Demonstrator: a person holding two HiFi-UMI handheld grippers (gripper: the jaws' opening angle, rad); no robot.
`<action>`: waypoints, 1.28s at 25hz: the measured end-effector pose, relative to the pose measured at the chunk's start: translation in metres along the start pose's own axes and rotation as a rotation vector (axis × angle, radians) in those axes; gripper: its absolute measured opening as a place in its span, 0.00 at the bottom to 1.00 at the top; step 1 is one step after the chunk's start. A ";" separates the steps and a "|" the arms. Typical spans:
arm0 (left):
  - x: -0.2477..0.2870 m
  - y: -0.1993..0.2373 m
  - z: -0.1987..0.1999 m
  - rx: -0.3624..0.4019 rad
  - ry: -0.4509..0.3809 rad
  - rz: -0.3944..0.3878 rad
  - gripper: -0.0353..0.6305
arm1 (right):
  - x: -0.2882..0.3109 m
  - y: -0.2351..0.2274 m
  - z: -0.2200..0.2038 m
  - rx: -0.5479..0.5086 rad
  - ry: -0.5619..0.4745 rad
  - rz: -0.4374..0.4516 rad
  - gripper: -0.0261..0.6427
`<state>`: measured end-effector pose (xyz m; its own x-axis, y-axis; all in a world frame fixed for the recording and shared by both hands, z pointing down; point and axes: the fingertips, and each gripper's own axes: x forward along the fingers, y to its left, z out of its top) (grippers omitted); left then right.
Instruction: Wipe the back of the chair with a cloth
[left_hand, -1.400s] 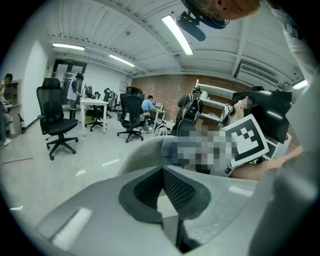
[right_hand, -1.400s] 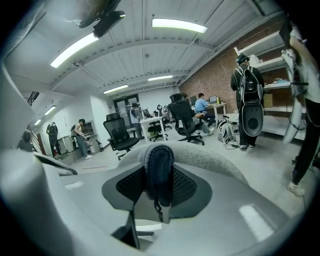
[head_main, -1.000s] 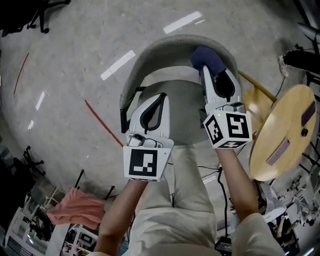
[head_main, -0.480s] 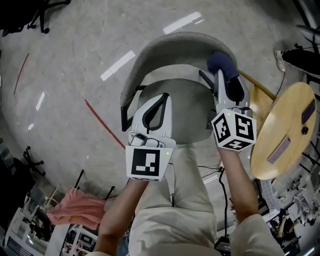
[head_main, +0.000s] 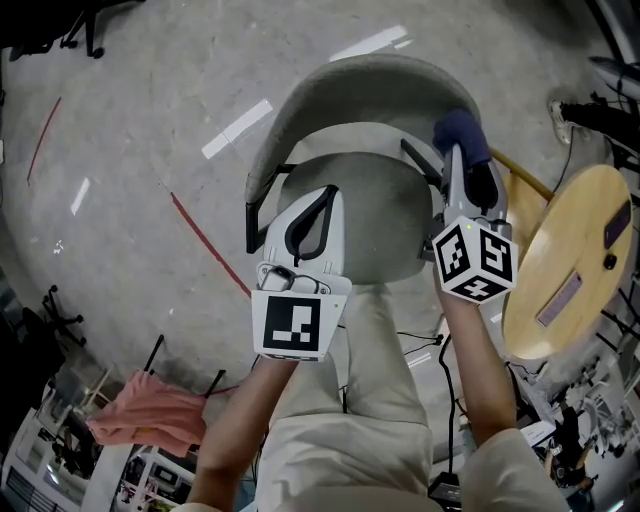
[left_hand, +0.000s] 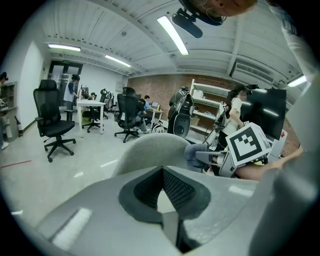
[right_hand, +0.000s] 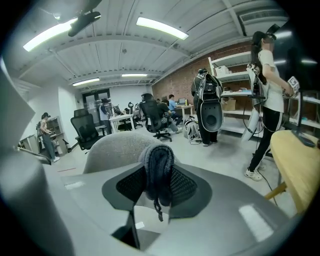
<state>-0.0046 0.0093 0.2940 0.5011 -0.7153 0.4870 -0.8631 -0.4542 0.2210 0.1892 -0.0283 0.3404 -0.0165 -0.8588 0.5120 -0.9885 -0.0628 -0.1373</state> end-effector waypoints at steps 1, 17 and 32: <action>-0.002 0.001 -0.002 -0.001 0.001 0.002 0.05 | -0.003 0.003 0.000 0.003 -0.006 0.011 0.26; -0.034 0.018 -0.017 -0.031 -0.003 0.050 0.05 | -0.021 0.076 -0.011 -0.047 -0.018 0.217 0.26; -0.053 0.060 -0.038 -0.081 -0.008 0.147 0.05 | 0.000 0.178 -0.038 -0.164 0.009 0.491 0.26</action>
<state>-0.0853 0.0404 0.3131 0.3695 -0.7752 0.5124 -0.9291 -0.3001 0.2160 0.0070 -0.0200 0.3484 -0.4853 -0.7623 0.4282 -0.8743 0.4280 -0.2290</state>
